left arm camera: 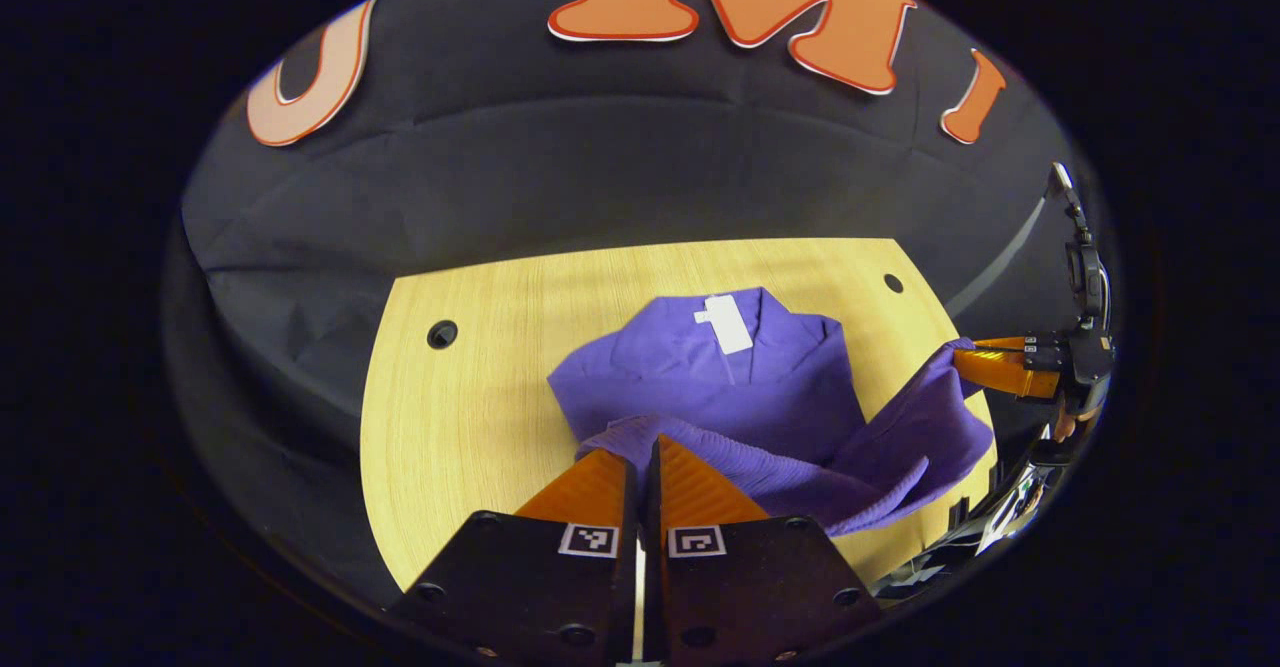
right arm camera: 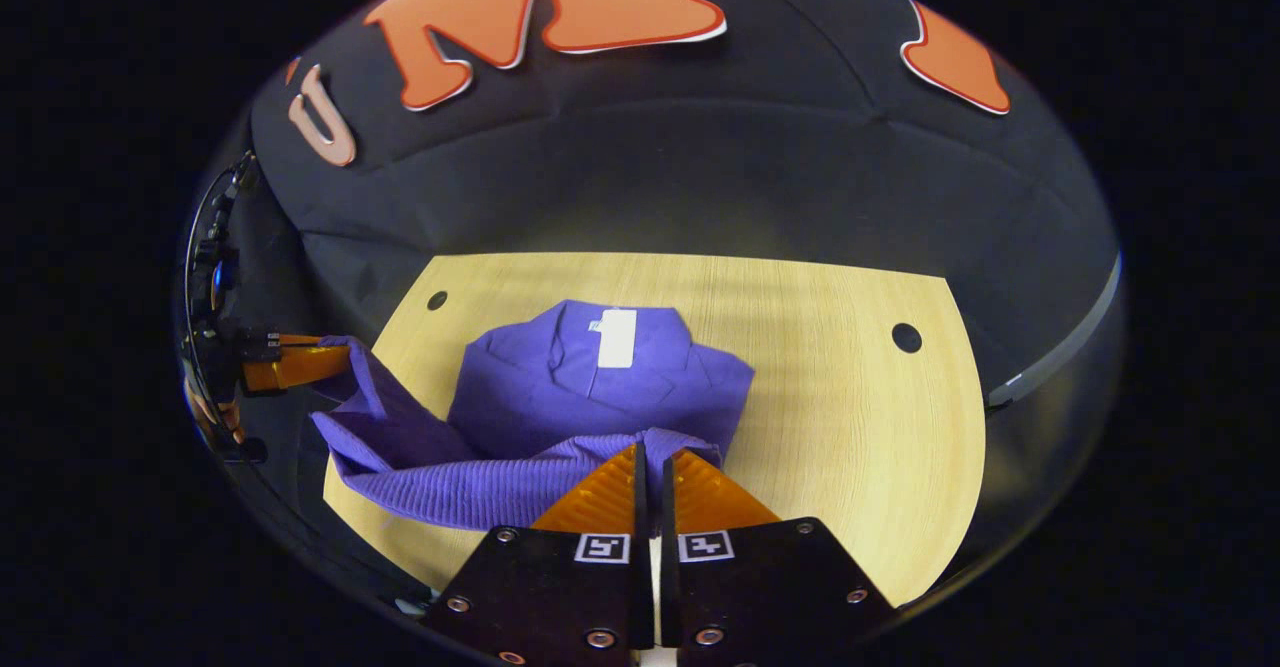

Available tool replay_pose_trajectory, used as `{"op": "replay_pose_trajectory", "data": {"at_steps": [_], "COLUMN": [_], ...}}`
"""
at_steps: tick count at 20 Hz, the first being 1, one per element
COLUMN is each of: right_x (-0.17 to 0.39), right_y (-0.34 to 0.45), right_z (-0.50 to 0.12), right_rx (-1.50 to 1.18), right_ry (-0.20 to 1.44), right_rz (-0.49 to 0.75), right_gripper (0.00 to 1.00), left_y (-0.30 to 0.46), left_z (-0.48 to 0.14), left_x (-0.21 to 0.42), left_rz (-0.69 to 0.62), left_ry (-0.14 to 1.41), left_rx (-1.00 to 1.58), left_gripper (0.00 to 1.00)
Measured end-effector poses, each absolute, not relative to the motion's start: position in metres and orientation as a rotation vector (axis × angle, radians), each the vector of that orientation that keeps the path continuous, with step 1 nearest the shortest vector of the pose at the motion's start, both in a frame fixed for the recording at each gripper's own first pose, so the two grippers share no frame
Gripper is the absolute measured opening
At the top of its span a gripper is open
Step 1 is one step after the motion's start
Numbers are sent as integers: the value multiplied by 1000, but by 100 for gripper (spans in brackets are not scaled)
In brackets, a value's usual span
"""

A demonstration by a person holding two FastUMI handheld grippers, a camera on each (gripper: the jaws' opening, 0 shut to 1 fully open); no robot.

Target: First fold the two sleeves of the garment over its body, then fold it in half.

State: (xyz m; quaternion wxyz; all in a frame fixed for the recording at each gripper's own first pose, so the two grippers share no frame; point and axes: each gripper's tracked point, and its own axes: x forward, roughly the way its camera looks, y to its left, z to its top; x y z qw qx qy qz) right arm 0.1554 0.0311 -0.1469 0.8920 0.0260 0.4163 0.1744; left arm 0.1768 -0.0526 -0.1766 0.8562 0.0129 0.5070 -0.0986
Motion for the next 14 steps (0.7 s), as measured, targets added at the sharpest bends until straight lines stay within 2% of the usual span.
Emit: {"op": "replay_pose_trajectory", "data": {"at_steps": [4,6,7,8,9,10,12,13,14], "right_x": [215,243,254,264,276,279,283,284,284], "right_y": [30,31,33,32,26,20,9,6,2], "right_z": [-169,-172,-173,-169,-168,-167,-160,-156,-158], "right_rx": [115,183,228,269,297,318,301,283,262], "right_ry": [908,898,899,884,863,839,796,777,764], "right_rz": [324,304,299,284,256,239,214,214,213], "right_gripper": [4,8,9,14,17,28,39,41,59], "left_y": [-46,-35,-31,-24,-21,-19,-26,-27,-33], "left_z": [-202,-215,-214,-209,-200,-190,-179,-177,-174], "left_x": [239,264,275,289,302,313,314,315,316], "left_rz": [-107,-45,-26,6,24,37,33,26,22], "left_ry": [1042,996,952,891,827,766,727,717,693], "left_rx": [31,75,101,133,147,156,162,153,135], "left_gripper": [4,7,12,23,25,30,40,47,49]}}
